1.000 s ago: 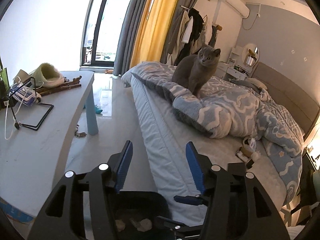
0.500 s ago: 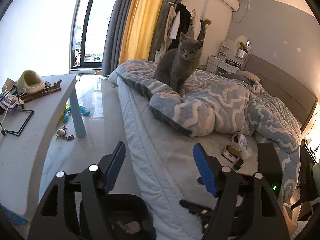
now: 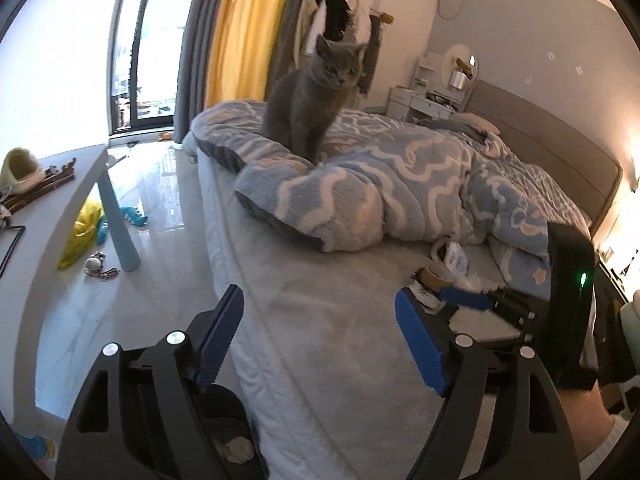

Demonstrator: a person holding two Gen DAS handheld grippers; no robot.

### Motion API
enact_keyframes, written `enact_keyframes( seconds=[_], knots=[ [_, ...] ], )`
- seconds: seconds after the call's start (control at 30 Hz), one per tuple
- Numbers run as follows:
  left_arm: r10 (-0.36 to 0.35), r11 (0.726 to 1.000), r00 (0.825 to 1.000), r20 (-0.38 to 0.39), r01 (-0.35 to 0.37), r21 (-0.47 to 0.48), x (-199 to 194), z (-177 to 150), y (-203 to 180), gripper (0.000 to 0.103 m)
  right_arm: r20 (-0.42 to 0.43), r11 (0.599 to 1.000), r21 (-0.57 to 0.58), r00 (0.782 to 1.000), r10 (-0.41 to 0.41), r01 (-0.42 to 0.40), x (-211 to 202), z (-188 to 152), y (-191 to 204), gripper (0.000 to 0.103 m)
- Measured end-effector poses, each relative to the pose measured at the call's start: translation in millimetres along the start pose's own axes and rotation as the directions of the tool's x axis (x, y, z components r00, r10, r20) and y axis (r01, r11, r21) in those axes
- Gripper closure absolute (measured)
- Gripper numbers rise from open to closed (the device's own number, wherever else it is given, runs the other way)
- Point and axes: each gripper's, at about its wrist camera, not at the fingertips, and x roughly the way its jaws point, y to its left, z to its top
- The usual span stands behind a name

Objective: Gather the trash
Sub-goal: 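Move both tools back over the bed toward the remaining items, then grasp the black strip with the left tool while the right tool grasps bubble wrap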

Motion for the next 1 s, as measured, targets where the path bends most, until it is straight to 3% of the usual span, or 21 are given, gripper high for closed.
enact_keyframes(
  seconds=[0.23, 0.67, 0.83, 1.0],
  knots=[
    [-0.037, 0.999, 0.999, -0.040, 0.037, 0.019, 29.5, -3.8, -32.1, 0.020, 0.013, 0.996, 0.015, 0.996, -0.090, 0.090, -10.8, -1.6, -41.1, 0.026],
    [-0.123, 0.991, 0.981, -0.149, 0.130, 0.038, 94.1, -20.2, -91.6, 0.021, 0.008, 0.980, 0.138, 0.989, -0.147, 0.144, -28.4, -14.7, -123.5, 0.017],
    [-0.157, 0.985, 0.966, -0.204, 0.168, 0.034, 116.8, -32.2, -111.6, 0.029, -0.004, 0.978, 0.167, 0.992, -0.129, 0.128, -27.7, -19.5, -140.6, 0.016],
    [-0.180, 0.982, 0.951, -0.250, 0.189, 0.011, 135.9, -37.9, -121.3, 0.043, -0.017, 0.975, 0.177, 0.991, -0.131, 0.132, -25.7, -22.9, -152.0, 0.016]
  ],
)
